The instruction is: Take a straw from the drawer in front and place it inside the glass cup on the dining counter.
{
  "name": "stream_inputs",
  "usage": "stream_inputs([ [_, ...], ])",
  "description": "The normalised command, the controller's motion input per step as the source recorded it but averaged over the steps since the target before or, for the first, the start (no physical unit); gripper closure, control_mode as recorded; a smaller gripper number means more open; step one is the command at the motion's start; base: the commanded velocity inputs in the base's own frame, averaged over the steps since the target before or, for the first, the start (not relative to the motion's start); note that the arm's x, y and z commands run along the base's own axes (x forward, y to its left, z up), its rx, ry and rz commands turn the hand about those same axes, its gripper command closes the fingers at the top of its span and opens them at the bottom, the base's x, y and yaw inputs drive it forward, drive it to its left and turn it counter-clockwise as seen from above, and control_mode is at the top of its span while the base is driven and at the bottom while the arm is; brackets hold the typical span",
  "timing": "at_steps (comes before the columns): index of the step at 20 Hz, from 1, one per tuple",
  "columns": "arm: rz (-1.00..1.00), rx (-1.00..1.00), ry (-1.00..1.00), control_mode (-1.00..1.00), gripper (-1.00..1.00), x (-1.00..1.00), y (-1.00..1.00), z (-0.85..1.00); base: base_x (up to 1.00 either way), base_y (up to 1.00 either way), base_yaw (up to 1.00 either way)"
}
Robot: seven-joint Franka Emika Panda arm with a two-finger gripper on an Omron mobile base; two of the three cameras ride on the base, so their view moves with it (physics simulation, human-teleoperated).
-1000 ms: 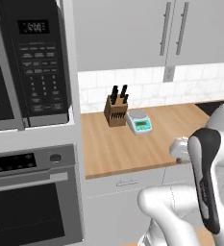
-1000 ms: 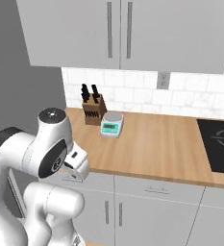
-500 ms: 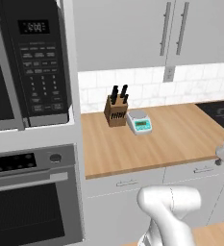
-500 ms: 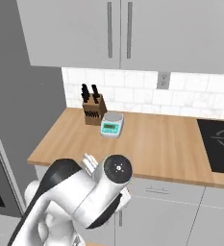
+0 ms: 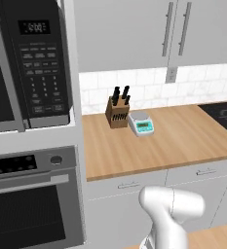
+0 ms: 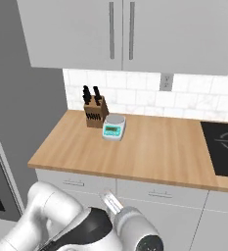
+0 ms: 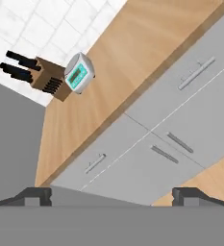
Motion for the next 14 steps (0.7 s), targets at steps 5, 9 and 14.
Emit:
stream_inputs([
  [5, -0.11, 0.28, 0.00, -1.00, -1.00, 0.23, -0.47, -0.23, 0.00, 0.00, 0.00],
  [9, -0.06, 0.44, 0.03, -1.00, -1.00, 0.22, -0.58, -0.20, 0.00, 0.00, 0.00],
  [14, -0.14, 0.19, -0.07, -1.00, -1.00, 0.33, -0.04, -0.52, 0.00, 0.00, 0.00],
])
